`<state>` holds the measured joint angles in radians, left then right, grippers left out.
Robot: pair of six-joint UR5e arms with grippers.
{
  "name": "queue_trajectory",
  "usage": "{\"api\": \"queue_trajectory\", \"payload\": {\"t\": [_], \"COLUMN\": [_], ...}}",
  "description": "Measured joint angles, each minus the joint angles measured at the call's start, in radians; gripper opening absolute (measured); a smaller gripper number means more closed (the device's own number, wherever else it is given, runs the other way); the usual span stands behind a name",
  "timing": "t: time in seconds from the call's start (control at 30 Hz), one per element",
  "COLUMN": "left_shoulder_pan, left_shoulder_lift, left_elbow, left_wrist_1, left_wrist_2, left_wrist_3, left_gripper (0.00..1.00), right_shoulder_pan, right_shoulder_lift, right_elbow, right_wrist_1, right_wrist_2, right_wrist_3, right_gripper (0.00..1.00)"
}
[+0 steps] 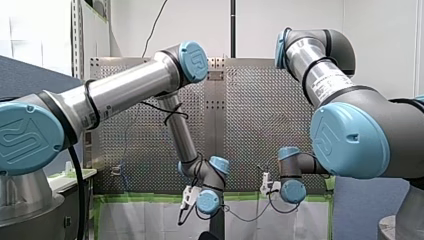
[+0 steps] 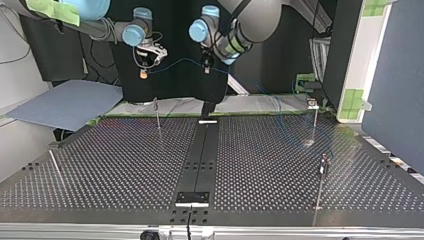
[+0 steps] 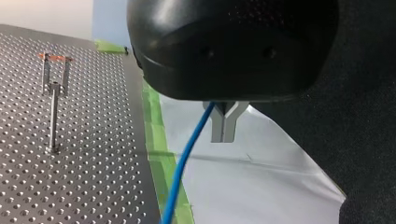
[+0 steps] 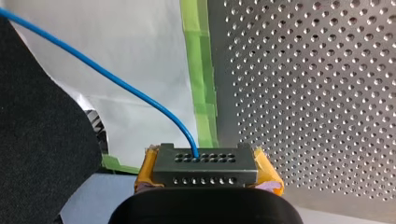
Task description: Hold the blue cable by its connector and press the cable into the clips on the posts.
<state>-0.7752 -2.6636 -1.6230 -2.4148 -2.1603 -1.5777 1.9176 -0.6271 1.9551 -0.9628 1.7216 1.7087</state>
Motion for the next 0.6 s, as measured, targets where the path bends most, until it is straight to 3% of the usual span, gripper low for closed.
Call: {"api": "queue_trajectory", "payload": {"t": [0.3,0.47,0.6], "left_shoulder_pan": [-0.011,-0.022,-0.031], "left_shoulder_lift": [-0.004,-0.004,-0.005], "left_elbow": [0.085,0.132,0.145], "left_wrist_1": [-0.076,-0.097,-0.103], "left_wrist_2": [-0.035,-0.074,-0.077], "left_wrist_3": [0.006,0.046,0.084], "left_gripper": [0.0,0.0,0.0], "right_shoulder_pan": [-0.026,-0.041,-0.05], "right_shoulder_lift": [-0.001,-0.002,-0.002], "right_elbow": [-0.026,-0.032,-0.039], "right_wrist_1": [0.032,0.032,0.035], "right_wrist_2": [-0.036,-0.042,-0.047], "right_wrist_3": [0.01,0.028,0.04], "right_gripper": [0.0,0.0,0.0]}}
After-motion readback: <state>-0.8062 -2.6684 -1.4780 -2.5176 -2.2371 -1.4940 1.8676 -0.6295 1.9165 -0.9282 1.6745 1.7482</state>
